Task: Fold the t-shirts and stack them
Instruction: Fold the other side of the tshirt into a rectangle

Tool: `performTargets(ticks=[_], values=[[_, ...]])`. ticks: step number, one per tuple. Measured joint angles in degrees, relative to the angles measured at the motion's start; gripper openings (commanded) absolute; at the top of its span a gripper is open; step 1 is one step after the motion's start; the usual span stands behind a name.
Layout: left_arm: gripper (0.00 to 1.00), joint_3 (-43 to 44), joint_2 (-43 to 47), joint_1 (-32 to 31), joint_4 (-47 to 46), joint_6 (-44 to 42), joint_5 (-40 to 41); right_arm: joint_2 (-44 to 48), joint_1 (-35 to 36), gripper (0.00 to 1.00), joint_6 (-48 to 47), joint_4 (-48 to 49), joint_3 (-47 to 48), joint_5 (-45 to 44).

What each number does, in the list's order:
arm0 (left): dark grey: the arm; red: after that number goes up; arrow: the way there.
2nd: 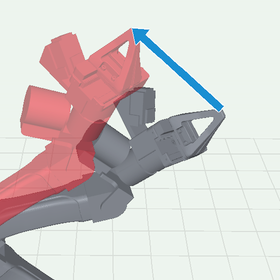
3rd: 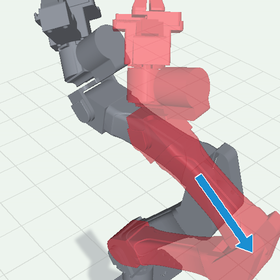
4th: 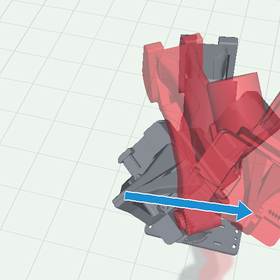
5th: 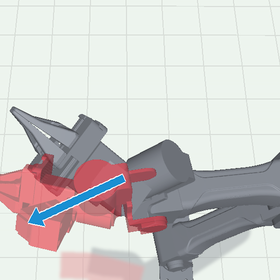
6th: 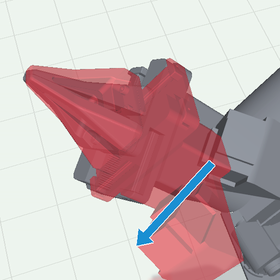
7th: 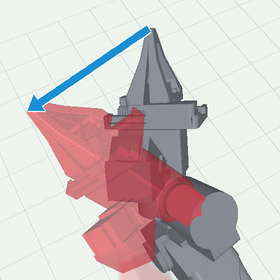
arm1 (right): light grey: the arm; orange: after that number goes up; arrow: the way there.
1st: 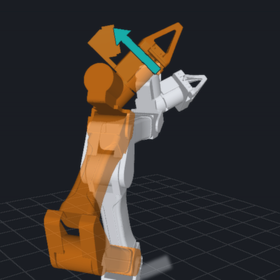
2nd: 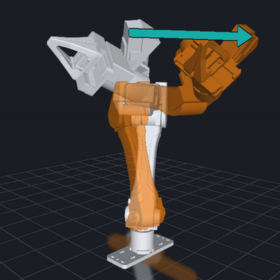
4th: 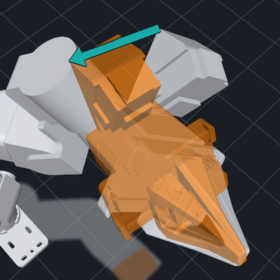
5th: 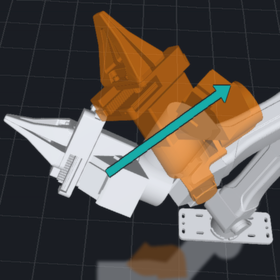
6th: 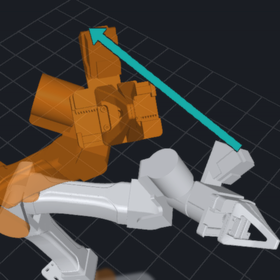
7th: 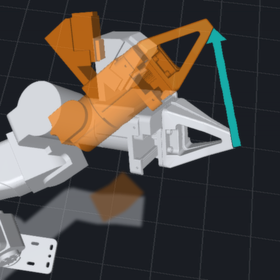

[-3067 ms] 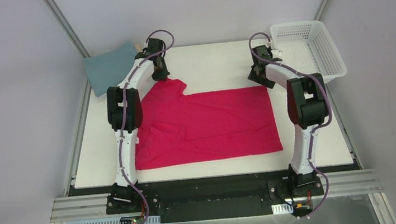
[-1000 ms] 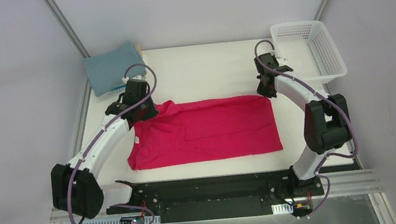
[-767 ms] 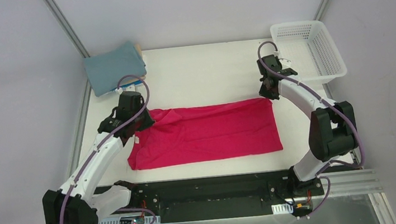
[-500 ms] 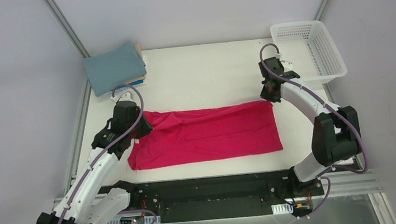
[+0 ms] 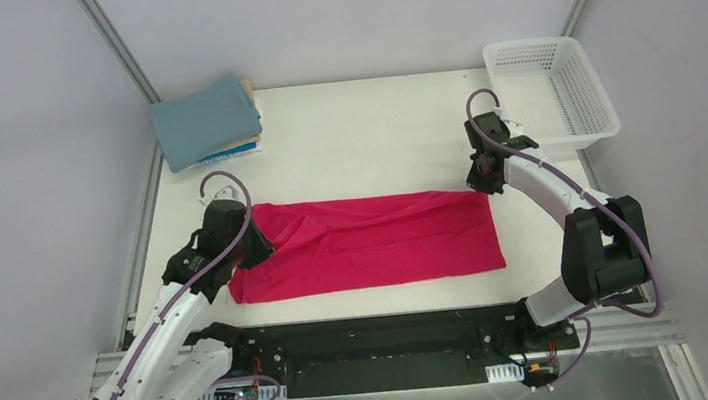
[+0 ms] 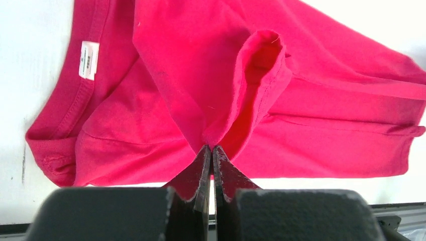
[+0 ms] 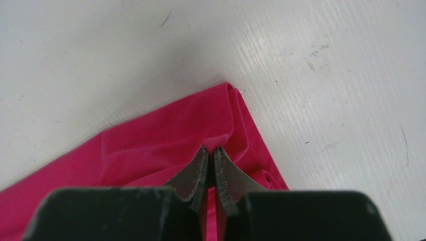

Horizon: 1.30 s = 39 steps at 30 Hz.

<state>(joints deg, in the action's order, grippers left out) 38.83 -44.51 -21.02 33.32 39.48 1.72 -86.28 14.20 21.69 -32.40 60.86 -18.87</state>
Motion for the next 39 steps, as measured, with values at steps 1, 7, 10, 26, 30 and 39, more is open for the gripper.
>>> performTargets(ticks=[1,7,10,26,30,39], values=[[0.0,-0.46,-0.24,0.0,0.02,0.28,-0.11,0.15,0.0,0.11,0.09,0.09,-0.46,0.15],[0.18,-5.03,-1.62,0.0,0.52,2.75,-0.17,0.31,0.02,0.33,1.11,-0.04,-2.64,0.28],[0.45,-6.12,-1.68,0.0,1.16,4.22,-0.17,0.35,0.17,0.57,2.25,-0.02,-3.41,-0.33],[0.99,3.52,-8.04,-0.83,-1.29,2.25,-3.06,22.64,0.74,0.99,5.86,-5.22,-9.33,-7.41],[0.99,8.83,-20.83,-1.16,-6.12,-0.76,-3.37,28.04,0.76,0.99,3.85,-0.44,-14.25,0.76],[0.99,10.67,-35.5,-2.08,-11.5,-3.15,-5.92,30.6,0.85,0.99,1.62,1.29,-15.5,6.88]])
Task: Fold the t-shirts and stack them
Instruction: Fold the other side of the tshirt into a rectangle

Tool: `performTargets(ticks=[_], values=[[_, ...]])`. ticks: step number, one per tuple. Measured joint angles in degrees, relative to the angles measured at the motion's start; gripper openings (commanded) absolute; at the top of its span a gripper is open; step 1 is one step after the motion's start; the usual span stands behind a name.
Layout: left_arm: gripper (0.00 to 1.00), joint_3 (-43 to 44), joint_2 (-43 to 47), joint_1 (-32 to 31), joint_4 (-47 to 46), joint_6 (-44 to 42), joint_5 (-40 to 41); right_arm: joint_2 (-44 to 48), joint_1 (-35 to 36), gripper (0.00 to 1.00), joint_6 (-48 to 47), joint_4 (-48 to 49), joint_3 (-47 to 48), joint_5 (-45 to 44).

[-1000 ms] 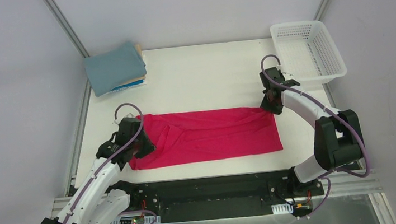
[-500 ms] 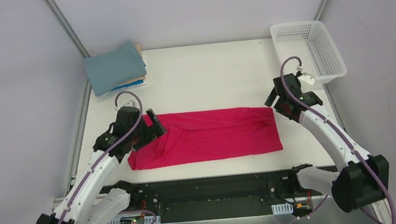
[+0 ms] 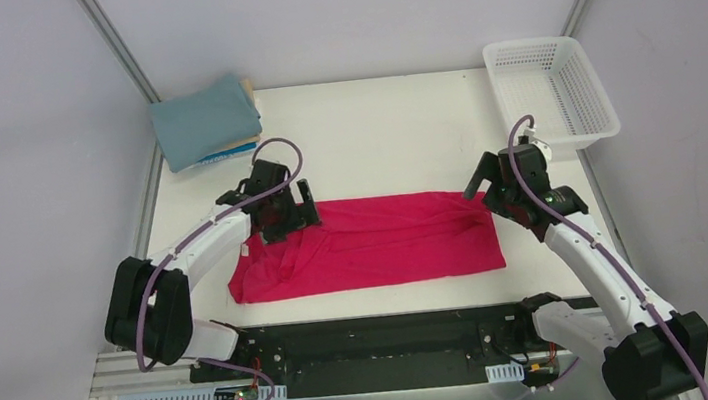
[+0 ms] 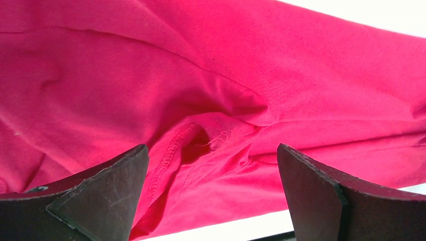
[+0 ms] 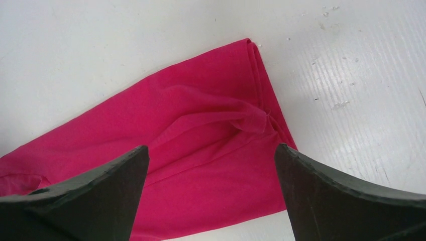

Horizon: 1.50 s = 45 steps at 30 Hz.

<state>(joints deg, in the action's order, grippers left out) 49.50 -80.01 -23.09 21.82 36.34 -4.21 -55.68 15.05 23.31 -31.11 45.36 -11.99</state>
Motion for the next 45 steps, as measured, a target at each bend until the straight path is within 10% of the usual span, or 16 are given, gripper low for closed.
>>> performTargets(ticks=[29,40,45], values=[[0.99,-9.14,10.99,-25.42,-2.86,0.46,-6.51,2.6,0.07,0.99,-1.09,0.85,-2.1,2.32],[0.99,-3.87,14.21,-24.98,11.98,1.4,12.24,0.87,0.92,0.99,-0.57,3.54,-2.1,8.92],[0.93,-3.45,16.65,-13.9,14.03,4.26,17.94,-5.7,12.63,0.99,-0.13,10.43,-1.49,12.52]])
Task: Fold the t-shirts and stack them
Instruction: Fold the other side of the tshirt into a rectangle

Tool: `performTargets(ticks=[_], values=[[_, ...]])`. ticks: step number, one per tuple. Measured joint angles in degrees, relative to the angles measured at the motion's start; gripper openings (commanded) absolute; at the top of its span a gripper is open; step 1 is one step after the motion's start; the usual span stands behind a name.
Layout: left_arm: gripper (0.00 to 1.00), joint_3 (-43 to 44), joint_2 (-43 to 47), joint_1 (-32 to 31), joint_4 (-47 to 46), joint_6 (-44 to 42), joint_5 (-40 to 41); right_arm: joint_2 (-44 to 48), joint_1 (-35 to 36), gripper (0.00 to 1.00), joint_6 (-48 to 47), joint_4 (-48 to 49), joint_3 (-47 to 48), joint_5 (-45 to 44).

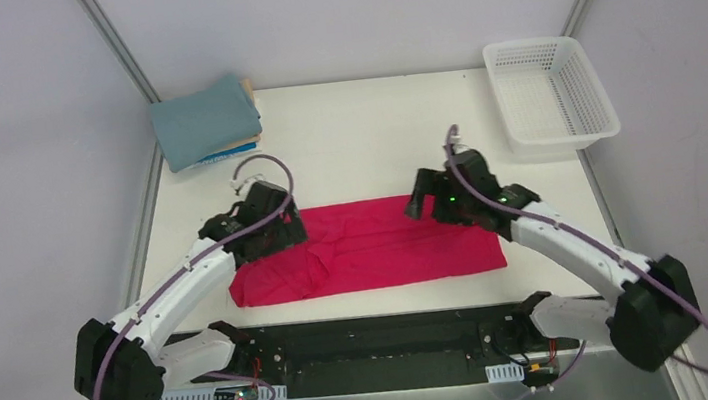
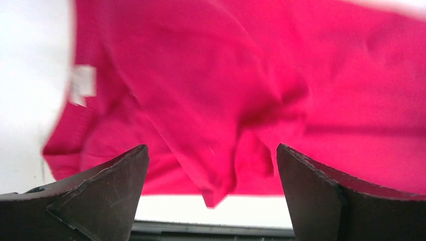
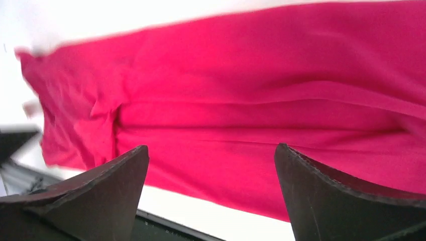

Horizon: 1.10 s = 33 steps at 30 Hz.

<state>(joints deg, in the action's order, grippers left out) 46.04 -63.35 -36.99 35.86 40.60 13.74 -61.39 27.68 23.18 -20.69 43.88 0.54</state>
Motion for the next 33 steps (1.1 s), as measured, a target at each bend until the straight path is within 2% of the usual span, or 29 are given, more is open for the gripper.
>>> performTargets(ticks=[4,6,8,12,17,22,28,33], values=[[0.63,-2.21,0.22,15.04,-6.21,0.74,-2.49,-14.05,14.23,0.99,-1.2,3.82,6.67,-1.75],[0.51,-2.99,-0.9,19.69,-8.76,0.81,-4.66,-20.33,18.21,0.99,-1.95,5.51,10.95,-3.26],[0.41,-2.99,-3.93,22.14,-11.69,0.42,-6.69,-27.17,23.96,0.99,-2.82,7.67,16.37,-4.59],[0.27,-2.86,-11.21,25.0,-14.51,0.07,-9.97,-37.46,29.7,1.0,-4.83,9.09,25.99,-7.43],[0.19,-2.69,-18.93,28.5,-16.11,-0.17,-12.83,-48.33,34.4,1.0,-7.93,9.25,36.94,-12.37],[0.2,-1.57,-21.31,29.81,-17.16,-0.13,-13.88,-55.39,35.54,0.99,-9.33,6.49,42.38,-15.63],[0.2,-1.57,-21.38,30.32,-17.33,-0.13,-13.73,-58.6,35.89,1.0,-10.27,1.16,43.32,-20.57],[0.2,-1.57,-21.42,31.47,-17.44,-0.13,-13.73,-56.0,36.59,1.0,-9.33,-0.28,39.78,-24.72]])
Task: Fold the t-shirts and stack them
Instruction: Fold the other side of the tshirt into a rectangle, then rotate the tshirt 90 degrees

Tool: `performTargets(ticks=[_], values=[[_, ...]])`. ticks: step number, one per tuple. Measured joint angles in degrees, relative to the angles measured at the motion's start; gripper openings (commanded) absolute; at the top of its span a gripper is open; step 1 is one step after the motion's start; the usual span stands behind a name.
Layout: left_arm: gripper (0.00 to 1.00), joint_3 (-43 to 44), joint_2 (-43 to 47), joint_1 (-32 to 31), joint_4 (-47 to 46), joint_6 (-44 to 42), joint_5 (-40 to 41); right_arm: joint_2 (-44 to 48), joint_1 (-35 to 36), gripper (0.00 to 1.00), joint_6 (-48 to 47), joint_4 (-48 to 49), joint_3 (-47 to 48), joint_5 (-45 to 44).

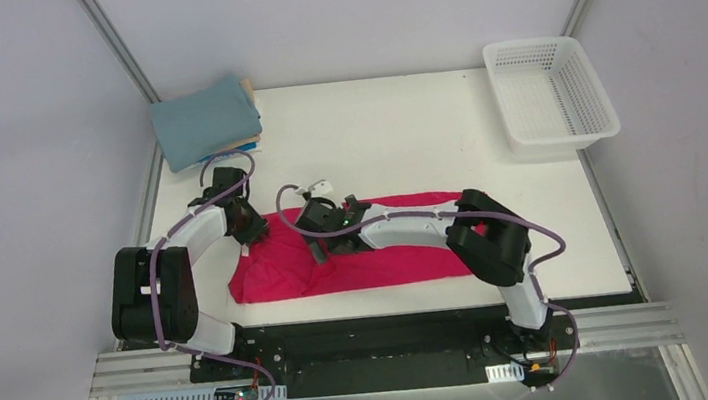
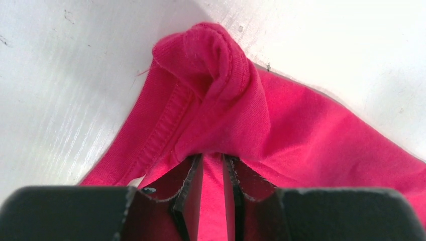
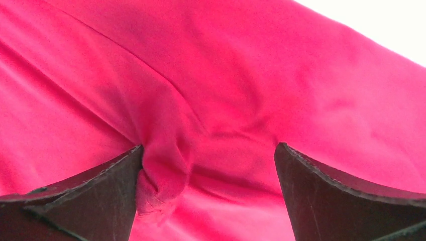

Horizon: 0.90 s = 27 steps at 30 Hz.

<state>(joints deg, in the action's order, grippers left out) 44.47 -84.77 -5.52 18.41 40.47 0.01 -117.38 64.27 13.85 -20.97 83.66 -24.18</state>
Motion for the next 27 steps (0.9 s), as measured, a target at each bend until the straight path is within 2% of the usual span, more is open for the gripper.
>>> performTargets(ticks=[8,11,14,18,23,27], values=[[0.21,0.04,-0.09,0.72,-0.13,-0.02,-0.09,15.74,0.55,1.0,5.2,-5.18,-16.63,-2.91],[0.25,0.09,-0.09,1.11,-0.2,-0.02,-0.07,20.59,0.48,1.0,6.99,-7.65,-20.5,-3.63],[0.32,0.31,-0.09,1.11,-0.13,-0.07,-0.2,24.35,0.46,1.0,8.26,-9.05,-22.56,-3.98],[0.5,0.61,0.72,1.14,0.17,-0.42,-2.67,28.48,-0.63,1.0,9.18,-9.29,-23.61,-3.85],[0.71,0.59,8.7,0.59,1.55,-0.17,-5.68,35.91,-10.56,1.0,9.94,-6.67,-26.53,-1.36],[0.74,0.31,17.55,-3.39,1.77,0.96,-5.97,39.47,-23.71,1.0,9.68,-3.02,-28.79,2.73]])
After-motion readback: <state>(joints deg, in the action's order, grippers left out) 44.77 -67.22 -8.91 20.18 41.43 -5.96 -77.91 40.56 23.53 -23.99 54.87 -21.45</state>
